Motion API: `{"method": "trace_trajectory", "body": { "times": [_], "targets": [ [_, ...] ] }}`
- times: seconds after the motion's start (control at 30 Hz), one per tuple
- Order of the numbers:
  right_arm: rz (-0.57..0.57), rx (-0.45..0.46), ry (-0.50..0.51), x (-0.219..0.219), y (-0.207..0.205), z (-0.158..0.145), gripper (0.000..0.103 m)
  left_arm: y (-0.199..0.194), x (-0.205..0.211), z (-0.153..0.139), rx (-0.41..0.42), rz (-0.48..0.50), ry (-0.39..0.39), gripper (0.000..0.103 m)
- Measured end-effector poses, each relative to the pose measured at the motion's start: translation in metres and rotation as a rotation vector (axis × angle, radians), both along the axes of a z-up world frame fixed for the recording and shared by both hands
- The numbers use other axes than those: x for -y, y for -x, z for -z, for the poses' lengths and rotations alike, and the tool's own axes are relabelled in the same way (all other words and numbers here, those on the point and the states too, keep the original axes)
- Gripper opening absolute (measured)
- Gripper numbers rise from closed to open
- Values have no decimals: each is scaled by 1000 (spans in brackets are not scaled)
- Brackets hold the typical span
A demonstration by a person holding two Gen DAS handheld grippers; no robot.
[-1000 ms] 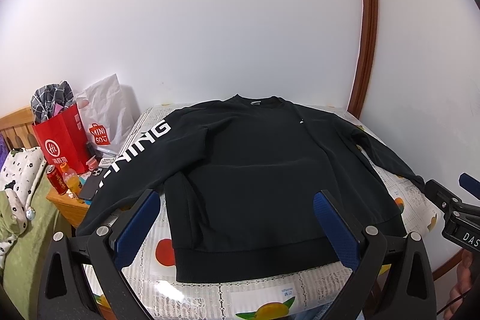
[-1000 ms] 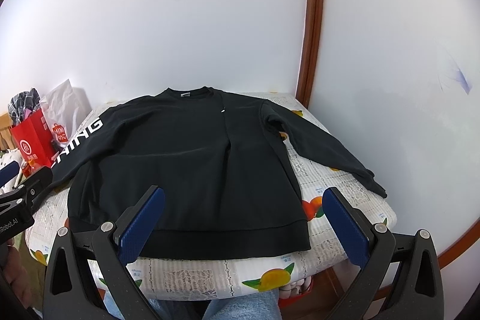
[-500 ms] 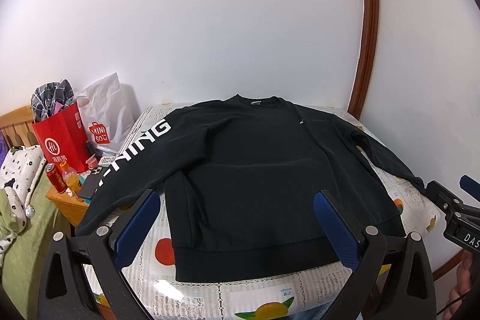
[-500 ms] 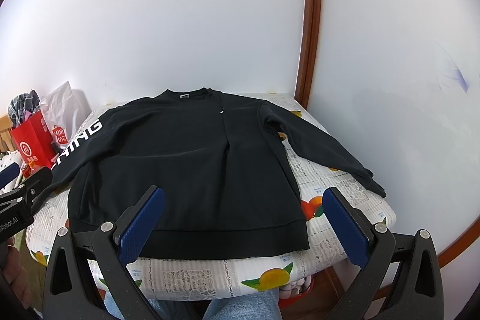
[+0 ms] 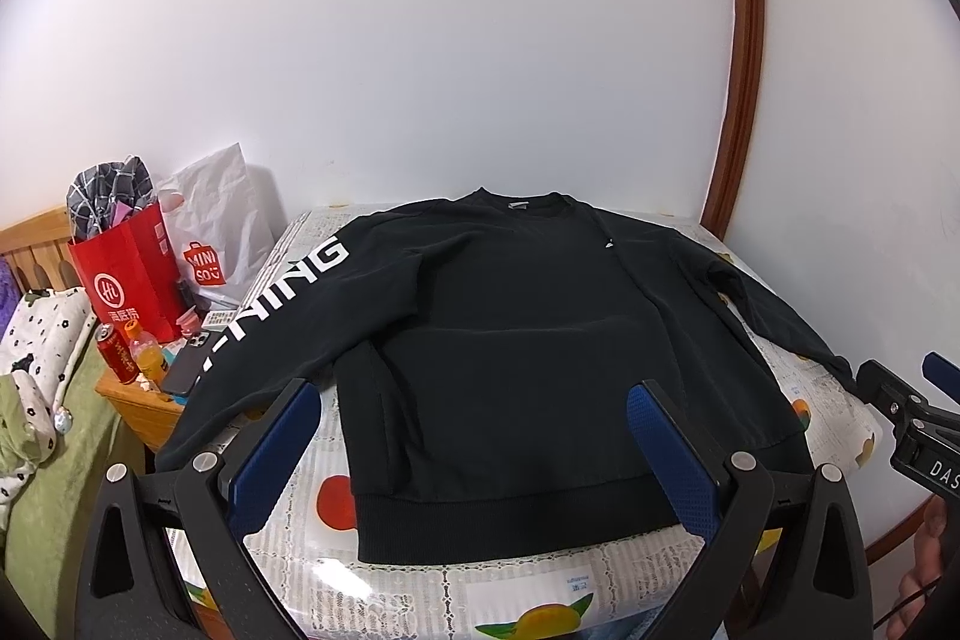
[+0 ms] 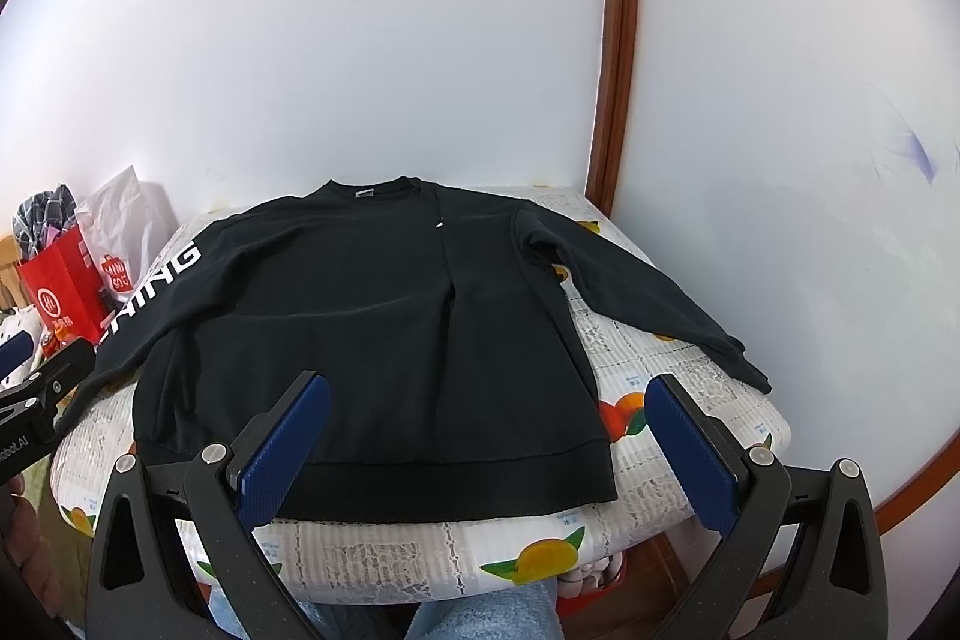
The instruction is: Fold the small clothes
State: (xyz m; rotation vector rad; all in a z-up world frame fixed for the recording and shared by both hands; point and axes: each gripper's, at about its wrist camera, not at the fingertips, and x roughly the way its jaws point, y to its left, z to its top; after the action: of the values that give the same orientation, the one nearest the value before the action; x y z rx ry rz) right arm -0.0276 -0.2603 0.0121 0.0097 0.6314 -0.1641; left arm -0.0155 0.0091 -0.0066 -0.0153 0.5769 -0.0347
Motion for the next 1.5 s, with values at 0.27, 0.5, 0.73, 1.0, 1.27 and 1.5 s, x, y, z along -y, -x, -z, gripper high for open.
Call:
{"method": "trace_trajectory", "body": {
  "times": [0.27, 0.5, 0.73, 1.0, 1.27, 1.5],
  "targets": [
    [0, 5, -11, 0, -4, -3, 103, -1, -8, -7, 4, -5, 9, 103],
    [0, -2, -7, -4, -12, 1, 103, -10, -16, -7, -3, -13, 18, 103],
    [-5, -23, -2, -9, -31, 12, 103, -28, -31, 9, -45, -10, 61, 103],
    [-82, -78, 1, -24, -68, 29, 103, -66, -75, 44, -141, -39, 179, 102],
    [-107, -164, 30, -35, -115, 73, 102, -98, -140, 104, -245, -144, 307, 93],
    [-137, -227, -13, -41, -150, 98, 101, -113, -187, 145, -237, -235, 502, 80]
  ]
}}
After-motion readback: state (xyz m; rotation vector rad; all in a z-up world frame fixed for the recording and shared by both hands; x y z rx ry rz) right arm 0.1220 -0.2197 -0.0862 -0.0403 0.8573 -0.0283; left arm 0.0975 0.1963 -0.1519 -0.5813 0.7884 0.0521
